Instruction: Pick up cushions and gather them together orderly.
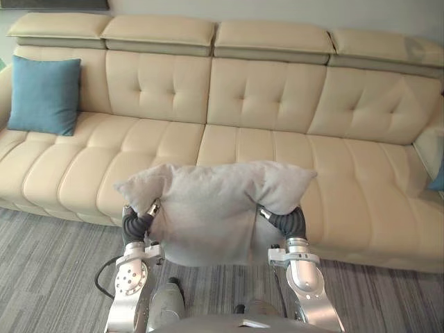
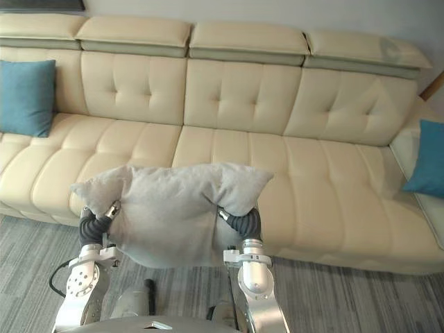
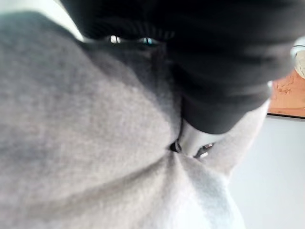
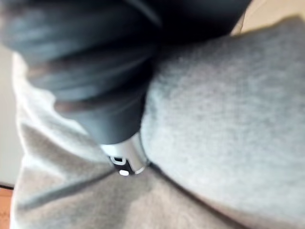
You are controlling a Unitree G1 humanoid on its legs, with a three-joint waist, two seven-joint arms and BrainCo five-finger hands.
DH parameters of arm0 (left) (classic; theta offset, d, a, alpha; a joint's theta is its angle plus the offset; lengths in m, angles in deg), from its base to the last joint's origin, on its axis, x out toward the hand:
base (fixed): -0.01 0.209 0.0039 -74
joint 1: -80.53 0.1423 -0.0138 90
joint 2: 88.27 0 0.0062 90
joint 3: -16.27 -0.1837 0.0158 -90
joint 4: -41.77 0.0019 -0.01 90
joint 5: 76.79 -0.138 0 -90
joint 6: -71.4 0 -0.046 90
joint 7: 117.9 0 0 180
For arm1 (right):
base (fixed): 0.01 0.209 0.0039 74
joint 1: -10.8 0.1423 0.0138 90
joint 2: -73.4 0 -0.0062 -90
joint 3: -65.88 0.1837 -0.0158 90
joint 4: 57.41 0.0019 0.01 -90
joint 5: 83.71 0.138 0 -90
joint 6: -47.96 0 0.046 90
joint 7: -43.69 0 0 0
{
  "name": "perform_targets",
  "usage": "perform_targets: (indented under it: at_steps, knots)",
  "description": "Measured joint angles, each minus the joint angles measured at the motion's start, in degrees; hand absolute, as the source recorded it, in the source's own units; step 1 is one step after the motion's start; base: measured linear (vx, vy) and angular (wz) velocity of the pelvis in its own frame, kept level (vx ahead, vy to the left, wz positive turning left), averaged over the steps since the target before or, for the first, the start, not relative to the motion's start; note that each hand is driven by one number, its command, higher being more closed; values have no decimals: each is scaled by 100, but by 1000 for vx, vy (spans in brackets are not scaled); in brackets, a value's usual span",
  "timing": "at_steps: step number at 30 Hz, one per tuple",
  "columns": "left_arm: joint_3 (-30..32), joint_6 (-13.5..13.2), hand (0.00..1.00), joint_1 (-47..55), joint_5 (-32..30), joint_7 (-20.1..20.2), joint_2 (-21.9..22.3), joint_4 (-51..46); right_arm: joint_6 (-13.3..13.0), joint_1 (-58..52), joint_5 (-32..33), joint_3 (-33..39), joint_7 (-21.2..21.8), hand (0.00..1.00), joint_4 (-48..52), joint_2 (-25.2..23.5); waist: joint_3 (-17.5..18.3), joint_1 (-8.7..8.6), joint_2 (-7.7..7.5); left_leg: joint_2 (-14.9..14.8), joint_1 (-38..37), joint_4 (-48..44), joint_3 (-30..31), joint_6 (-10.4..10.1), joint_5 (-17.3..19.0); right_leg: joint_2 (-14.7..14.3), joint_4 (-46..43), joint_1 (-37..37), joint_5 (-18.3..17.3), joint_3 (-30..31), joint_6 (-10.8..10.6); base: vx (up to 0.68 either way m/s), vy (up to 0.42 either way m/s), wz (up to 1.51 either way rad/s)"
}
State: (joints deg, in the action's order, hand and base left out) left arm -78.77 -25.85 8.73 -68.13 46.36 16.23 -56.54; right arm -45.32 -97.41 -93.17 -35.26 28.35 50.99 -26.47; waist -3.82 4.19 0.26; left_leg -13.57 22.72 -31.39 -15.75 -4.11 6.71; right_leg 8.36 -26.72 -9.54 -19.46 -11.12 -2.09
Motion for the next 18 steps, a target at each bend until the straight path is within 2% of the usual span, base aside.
perform_targets:
  at_steps: [1, 2, 3, 4, 5, 6, 7, 8, 9, 10, 11, 12, 13, 14, 15, 16, 17, 18]
  knots:
    - [-31, 21, 100, 6, -1, 5, -15, 10, 30, 23, 1, 18, -12, 100, 43, 20, -25, 0, -24, -44, 333, -314, -63, -116, 107, 52, 223, 173, 50, -25, -58, 201, 236, 20]
    - [-93, 32, 100, 17, -1, 5, -18, 9, 28, 69, 2, 71, -19, 100, 111, 39, -11, 88, -10, -96, 399, 236, -157, -116, 66, 129, 335, 275, 7, -32, -148, 225, 275, 9]
    - [-110, 32, 100, 31, -1, 5, -18, 9, 22, 87, 2, 83, -20, 100, 122, 52, 13, 94, 31, -123, 381, 448, -164, -89, -30, 127, 360, 297, -23, -36, -210, 225, 282, -9]
    - [-134, 51, 100, 35, 0, 5, -28, 25, 21, 131, 3, 96, -21, 100, 76, 21, 67, 86, 88, -96, 339, 361, -298, 202, -276, 204, 421, 407, -80, 49, -340, 311, 295, -8]
    - [-139, 49, 100, 21, 0, 5, -79, 19, 29, 134, 3, 82, -19, 100, 76, 6, 95, 73, -3, -30, 398, 119, -382, 343, -29, 265, 673, 499, -31, 204, -400, 414, 357, -15]
    - [-133, 47, 100, -34, 0, 3, -97, 13, 28, 138, 2, 75, -17, 100, 77, -17, 126, 101, -68, -14, 530, -222, -464, 494, 247, 338, 989, 602, 143, 271, -588, 356, 290, -17]
    - [-133, 48, 100, -53, 0, 2, -102, 13, 28, 140, 2, 77, -15, 100, 74, -27, 132, 104, -89, -3, 549, -290, -497, 543, 304, 363, 1012, 620, 192, 288, -671, 379, 291, -17]
    - [-141, 54, 100, -129, 0, 2, -116, 14, 28, 140, 2, 111, -16, 100, 70, -91, 134, 91, -175, 92, 591, -495, -591, 637, 487, 483, 1018, 635, 257, 448, -786, 295, 212, -13]
    - [-172, 56, 100, -186, 1, 2, -148, 18, 27, 148, 3, 151, -16, 100, 52, -115, 139, 86, -214, 181, 542, -531, -679, 659, 638, 588, 784, 521, 285, 593, -838, 418, 306, -16]
    - [-197, 58, 100, -266, 1, 4, -201, 39, 18, 213, 2, 214, -13, 100, -56, -133, 126, 58, -237, 295, 425, -513, -753, 690, 784, 736, 88, 222, 322, 771, -890, 338, 256, -10]
    - [-220, 58, 100, -393, 0, 11, -291, 142, -3, 347, 3, 251, -13, 100, -346, -147, 112, -5, -312, 446, 211, -415, -838, 744, 848, 892, -912, -250, 516, 997, -907, 273, 207, -4]
    - [-225, 58, 100, -429, 0, 11, -318, 182, -4, 384, 3, 253, -13, 100, -431, -151, 111, -13, -336, 478, 155, -379, -853, 748, 851, 921, -1124, -361, 609, 1045, -905, 297, 154, -2]
    - [-224, 84, 100, -533, 0, 10, -447, 340, -3, 535, 4, 248, -2, 100, -829, -207, 78, -61, -397, 544, -148, -172, -895, 722, 904, 955, -1902, -707, 1265, 1171, -879, 192, 58, -11]
    - [-221, 106, 100, -524, -2, 10, -470, 341, 2, 563, 3, 247, 6, 100, -916, -218, 63, -57, -401, 554, -256, -94, -905, 695, 927, 950, -2073, -791, 1509, 1170, -836, 287, 71, -24]
    - [-227, 148, 100, -477, -9, 10, -487, 338, 9, 564, 3, 233, 18, 100, -1078, -228, 31, -60, -381, 547, -588, 174, -916, 682, 937, 935, -2513, -1005, 2342, 1119, -610, 221, 17, -19]
    - [-224, 155, 100, -470, -40, 5, -481, 327, 11, 535, 2, 219, 21, 100, -1071, -221, -47, -119, -316, 481, -844, 315, -905, 665, 964, 911, -2822, -1093, 2283, 1013, -491, 213, -9, -21]
    - [-197, 155, 100, -478, -51, -2, -486, 319, 11, 545, 0, 208, 25, 100, -1064, -230, -74, -139, -273, 431, -949, 373, -925, 641, 996, 824, -2954, -1285, 1668, 907, -418, 238, -88, -13]
    - [-175, 156, 100, -555, -55, -6, -481, 318, 5, 581, 0, 228, 25, 100, -1032, -282, -135, -184, -293, 360, -1128, 459, -953, 590, 1032, 648, -2706, -1529, 990, 563, -338, 197, -101, -12]
